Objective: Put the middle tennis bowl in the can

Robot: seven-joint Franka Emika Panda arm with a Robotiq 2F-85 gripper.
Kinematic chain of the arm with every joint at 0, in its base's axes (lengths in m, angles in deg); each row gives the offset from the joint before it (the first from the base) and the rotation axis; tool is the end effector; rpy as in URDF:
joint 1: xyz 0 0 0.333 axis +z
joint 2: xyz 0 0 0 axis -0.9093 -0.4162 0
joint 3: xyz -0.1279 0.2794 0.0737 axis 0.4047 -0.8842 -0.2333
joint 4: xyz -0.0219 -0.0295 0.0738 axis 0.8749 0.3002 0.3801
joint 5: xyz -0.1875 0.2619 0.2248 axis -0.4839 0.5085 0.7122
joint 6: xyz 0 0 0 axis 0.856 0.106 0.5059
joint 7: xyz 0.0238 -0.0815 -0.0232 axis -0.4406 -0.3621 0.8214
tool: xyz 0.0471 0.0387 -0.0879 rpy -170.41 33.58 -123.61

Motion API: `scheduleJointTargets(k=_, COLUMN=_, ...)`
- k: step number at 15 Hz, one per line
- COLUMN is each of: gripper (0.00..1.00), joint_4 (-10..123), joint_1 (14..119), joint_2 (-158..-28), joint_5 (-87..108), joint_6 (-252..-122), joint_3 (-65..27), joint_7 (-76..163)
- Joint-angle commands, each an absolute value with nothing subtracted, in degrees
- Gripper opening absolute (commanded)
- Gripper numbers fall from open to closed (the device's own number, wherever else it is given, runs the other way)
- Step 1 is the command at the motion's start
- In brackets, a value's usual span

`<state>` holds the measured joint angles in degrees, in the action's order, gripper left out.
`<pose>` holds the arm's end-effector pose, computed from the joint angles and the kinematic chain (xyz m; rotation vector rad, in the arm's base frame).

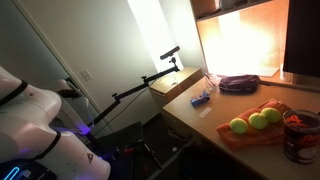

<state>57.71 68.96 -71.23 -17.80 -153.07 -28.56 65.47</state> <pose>0.5434 0.0438 0.6779 2.4861 0.6371 0.2357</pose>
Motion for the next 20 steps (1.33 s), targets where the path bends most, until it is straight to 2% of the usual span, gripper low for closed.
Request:
scheduleJointTargets(k=1, gripper=1.0, joint_4=47.6, joint_1=69.3, joint_2=-80.2, joint_5=-19.2, joint_6=-142.6, joint_3=-28.6, joint_7=72.6)
scheduleJointTargets(k=6, gripper=1.0, joint_4=35.1, joint_1=71.1, joint_2=-91.1, joint_5=-24.7, joint_6=-127.8, joint_3=-28.5, joint_7=81.0)
scheduleJointTargets(k=7, gripper=1.0, joint_4=42.0, joint_1=70.2, joint_2=-86.6, joint_5=-22.5, joint_6=-133.3, joint_3=-28.2, joint_7=77.7)
scheduleJointTargets(k=15, gripper=1.0, joint_4=36.9, joint_1=70.8, joint_2=-90.6, joint_5=-23.9, joint_6=-129.8, joint_3=-28.5, joint_7=79.6)
scheduleJointTargets(k=20, gripper=1.0, joint_4=29.2, joint_1=72.6, joint_2=-101.1, joint_5=-24.5, joint_6=-131.9, joint_3=-29.4, joint_7=88.3)
